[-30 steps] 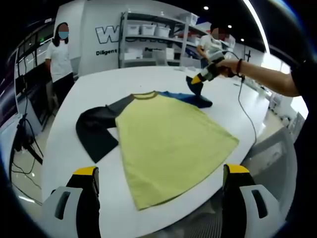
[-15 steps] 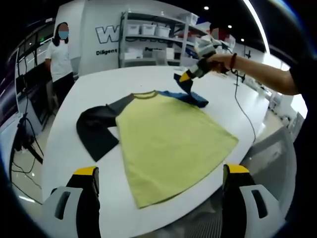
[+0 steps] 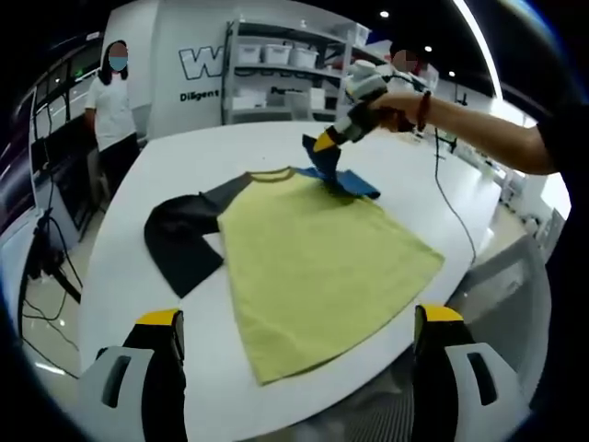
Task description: Fold the garment on the visible template until the final outline fits inside the template.
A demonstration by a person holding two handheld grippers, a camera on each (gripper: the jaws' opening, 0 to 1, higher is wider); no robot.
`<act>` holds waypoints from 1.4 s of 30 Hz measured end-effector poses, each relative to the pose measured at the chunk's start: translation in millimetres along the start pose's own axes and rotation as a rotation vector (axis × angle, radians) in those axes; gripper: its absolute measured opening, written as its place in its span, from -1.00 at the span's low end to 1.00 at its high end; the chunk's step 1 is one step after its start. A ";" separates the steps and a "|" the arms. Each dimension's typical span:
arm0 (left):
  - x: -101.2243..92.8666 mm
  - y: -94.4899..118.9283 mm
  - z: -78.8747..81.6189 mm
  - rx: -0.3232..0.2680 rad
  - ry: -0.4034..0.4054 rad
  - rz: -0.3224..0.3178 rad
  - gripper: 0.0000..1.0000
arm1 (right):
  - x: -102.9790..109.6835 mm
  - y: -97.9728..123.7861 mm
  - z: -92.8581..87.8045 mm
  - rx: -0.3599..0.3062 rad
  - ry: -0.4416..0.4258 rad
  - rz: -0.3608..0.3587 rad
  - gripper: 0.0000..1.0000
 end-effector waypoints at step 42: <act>4.8 -0.3 -5.2 0.003 0.018 0.001 0.98 | 97.3 -50.7 5.4 0.039 0.173 0.051 -1.00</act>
Point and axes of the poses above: the point that each gripper's makers call its tool centre point, and the gripper's own axes: y roughly backward along the fingers, x roughly to its left, z roughly out of its top, the point moved 1 cm from there along y, roughly backward along the fingers, and after that the axes turned 2 degrees about -z, right-handed, at the moved point
